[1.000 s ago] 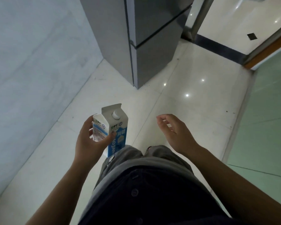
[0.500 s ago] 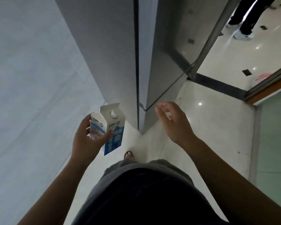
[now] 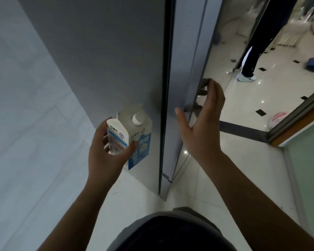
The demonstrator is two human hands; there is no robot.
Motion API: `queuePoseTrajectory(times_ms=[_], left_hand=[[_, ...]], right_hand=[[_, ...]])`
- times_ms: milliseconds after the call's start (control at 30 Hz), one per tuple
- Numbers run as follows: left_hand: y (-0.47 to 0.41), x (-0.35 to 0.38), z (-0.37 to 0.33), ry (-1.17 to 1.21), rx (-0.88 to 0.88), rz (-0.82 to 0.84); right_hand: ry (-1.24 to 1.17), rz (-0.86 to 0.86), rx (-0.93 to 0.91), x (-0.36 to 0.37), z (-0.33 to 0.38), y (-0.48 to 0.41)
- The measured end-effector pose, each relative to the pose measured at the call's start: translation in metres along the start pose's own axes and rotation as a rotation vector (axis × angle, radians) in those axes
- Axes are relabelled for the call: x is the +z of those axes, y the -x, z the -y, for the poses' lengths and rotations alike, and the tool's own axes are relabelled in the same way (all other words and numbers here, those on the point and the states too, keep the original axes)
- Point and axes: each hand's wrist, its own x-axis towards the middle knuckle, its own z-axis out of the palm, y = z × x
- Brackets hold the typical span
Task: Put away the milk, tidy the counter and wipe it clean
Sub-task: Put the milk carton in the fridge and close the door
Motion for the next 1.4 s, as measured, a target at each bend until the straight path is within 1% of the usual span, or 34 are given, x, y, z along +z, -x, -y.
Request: queuePoseTrajectory(times_ms=[100, 267, 500, 733, 1067, 1267, 1400], left_hand=[[-0.01, 0.003, 0.001, 0.025, 0.009, 0.008], [-0.018, 0.009, 0.001, 0.065, 0.015, -0.001], [-0.026, 0.014, 0.003, 0.013, 0.055, 0.018], [-0.029, 0.02, -0.005, 0.012, 0.055, 0.013], [-0.007, 0.034, -0.015, 0.032, 0.018, -0.019], [0.016, 0.052, -0.025, 0.047, -0.01, -0.07], [0.032, 0.074, -0.034, 0.053, -0.023, -0.045]], right_hand=[[-0.033, -0.021, -0.022, 0.006, -0.002, -0.003], [-0.013, -0.044, -0.032, 0.011, -0.009, -0.002], [0.052, -0.074, -0.033, 0.012, -0.008, -0.001], [0.019, -0.106, -0.063, 0.01, -0.007, -0.001], [-0.021, -0.076, -0.087, 0.003, -0.008, 0.0], [-0.082, -0.034, -0.136, -0.035, -0.027, 0.009], [-0.1, -0.027, -0.142, -0.075, -0.044, 0.017]])
